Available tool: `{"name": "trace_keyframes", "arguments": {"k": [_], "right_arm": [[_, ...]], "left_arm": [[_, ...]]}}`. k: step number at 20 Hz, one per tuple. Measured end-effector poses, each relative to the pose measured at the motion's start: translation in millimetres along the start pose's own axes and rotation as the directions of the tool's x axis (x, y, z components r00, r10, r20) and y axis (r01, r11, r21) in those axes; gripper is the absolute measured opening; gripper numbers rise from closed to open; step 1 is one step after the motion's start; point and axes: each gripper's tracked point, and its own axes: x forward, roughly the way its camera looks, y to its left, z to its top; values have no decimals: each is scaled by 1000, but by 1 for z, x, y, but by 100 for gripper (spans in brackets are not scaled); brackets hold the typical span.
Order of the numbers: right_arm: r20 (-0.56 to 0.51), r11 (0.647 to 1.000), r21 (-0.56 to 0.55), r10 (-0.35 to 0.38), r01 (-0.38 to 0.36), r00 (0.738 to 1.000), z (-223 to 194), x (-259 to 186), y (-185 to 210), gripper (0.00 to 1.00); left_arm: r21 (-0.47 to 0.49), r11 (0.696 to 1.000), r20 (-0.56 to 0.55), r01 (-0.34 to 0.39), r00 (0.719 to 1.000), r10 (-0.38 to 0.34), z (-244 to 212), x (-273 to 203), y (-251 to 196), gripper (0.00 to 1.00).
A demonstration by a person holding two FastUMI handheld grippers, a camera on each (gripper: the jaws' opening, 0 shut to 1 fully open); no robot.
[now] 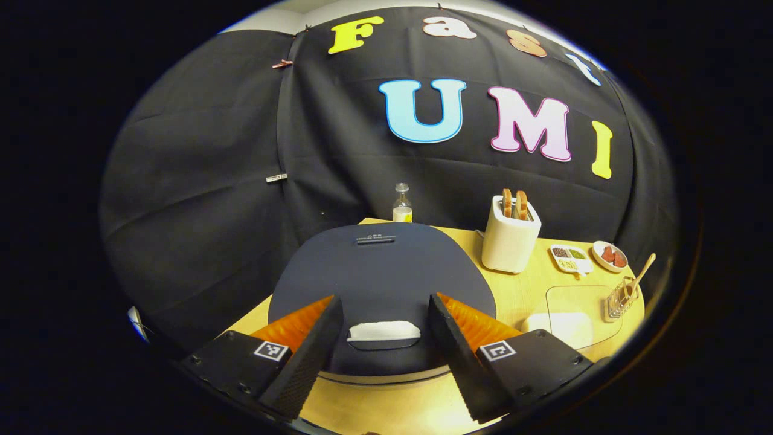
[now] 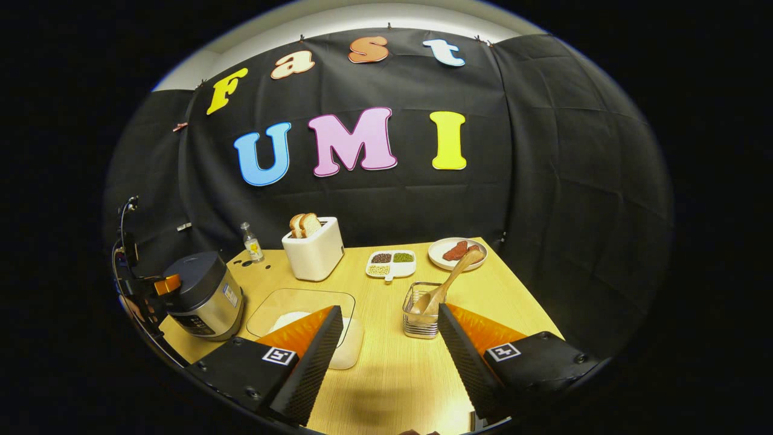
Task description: Close the left gripper, press the button to open the rice cooker; take a wooden spoon from the chopstick holder with the right hand, scoop a spoonful of rice and pour it into the rice cooker, then put the wooden spoon back into the chopstick holder.
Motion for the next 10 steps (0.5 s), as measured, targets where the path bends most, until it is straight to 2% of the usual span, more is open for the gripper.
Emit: {"name": "trace_keyframes", "arguments": {"k": [4,6,10], "right_arm": [[3,1000,1,1,-1,1000,2,1,0,99],[28,1000,8,-6,6,1000,15,0,0,99],[118,1000,-5,-29,30,993,54,-15,-5,99]], "left_arm": [[-12,1000,18,22,1000,-21,8,-4,-2,99],[-27,999,73,44,996,-42,25,-20,-8,97],[31,992,194,119,973,-123,75,-73,-36,96]]}}
